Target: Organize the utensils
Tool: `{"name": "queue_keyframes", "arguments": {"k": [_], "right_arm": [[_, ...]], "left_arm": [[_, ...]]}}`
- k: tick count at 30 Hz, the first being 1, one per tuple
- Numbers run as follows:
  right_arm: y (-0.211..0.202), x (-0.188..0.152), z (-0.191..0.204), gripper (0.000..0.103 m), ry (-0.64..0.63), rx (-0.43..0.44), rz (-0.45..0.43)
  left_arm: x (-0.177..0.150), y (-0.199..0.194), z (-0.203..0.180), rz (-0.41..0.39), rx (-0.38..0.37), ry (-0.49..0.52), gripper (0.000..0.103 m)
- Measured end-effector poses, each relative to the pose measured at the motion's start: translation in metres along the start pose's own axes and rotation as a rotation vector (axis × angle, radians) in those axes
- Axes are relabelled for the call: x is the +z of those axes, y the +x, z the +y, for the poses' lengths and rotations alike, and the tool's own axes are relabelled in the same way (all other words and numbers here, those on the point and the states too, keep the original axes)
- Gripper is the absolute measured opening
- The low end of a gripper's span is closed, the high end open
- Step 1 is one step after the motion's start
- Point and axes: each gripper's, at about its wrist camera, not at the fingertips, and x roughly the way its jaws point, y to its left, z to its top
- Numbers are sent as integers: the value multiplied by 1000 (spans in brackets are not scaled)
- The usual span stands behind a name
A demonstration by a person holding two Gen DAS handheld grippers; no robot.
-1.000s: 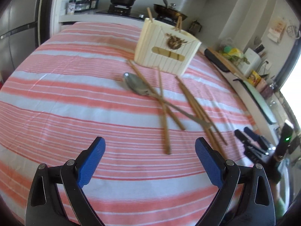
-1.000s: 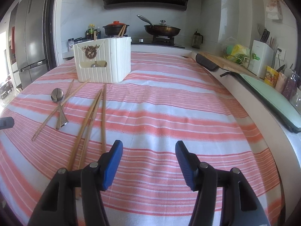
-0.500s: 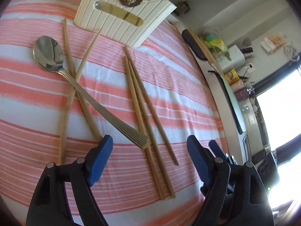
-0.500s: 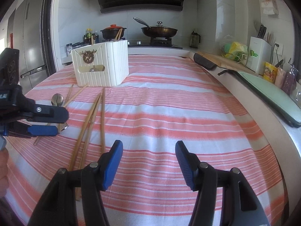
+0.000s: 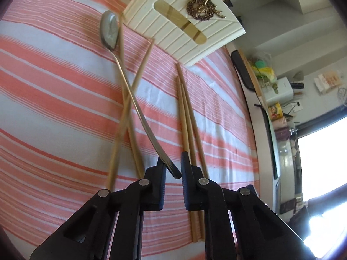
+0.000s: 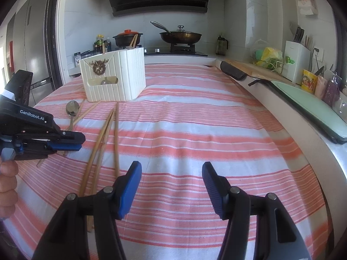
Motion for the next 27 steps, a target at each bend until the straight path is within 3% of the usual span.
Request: {"name": "queue_keyframes", "arguments": {"k": [7, 10, 13, 15, 16, 18, 19, 20, 22, 24, 27], "right_arm": [[0, 0, 0, 59, -2, -1, 3], [2, 0, 0, 59, -5, 2, 14], [6, 1, 0, 59, -7, 27, 44], [12, 3, -2, 59, -2, 76, 94], [16, 5, -3, 59, 11, 105, 129], [19, 13, -1, 59, 43, 169, 178], [20, 18, 3, 59, 36, 184, 188], [22, 25, 10, 59, 11, 190, 198], [30, 36, 25, 51, -54, 193, 234], [45, 42, 36, 36, -89, 211, 284], [67, 42, 45, 31, -111, 249, 355]], "left_arm": [[5, -54, 42, -21, 34, -7, 6], [7, -68, 61, 6, 101, 25, 6], [4, -78, 79, 28, 175, 49, 15], [-1, -87, 85, 35, 165, 74, 19], [-3, -93, 86, 27, 176, 94, 26], [-9, -104, 85, -6, 222, 149, 47], [-11, -109, 82, -28, 254, 184, 63], [-13, -111, 78, -53, 294, 223, 72], [-16, -113, 72, -87, 352, 294, 74], [-13, -110, 66, -97, 363, 333, 74], [-4, -107, 61, -122, 352, 361, 75]]}}
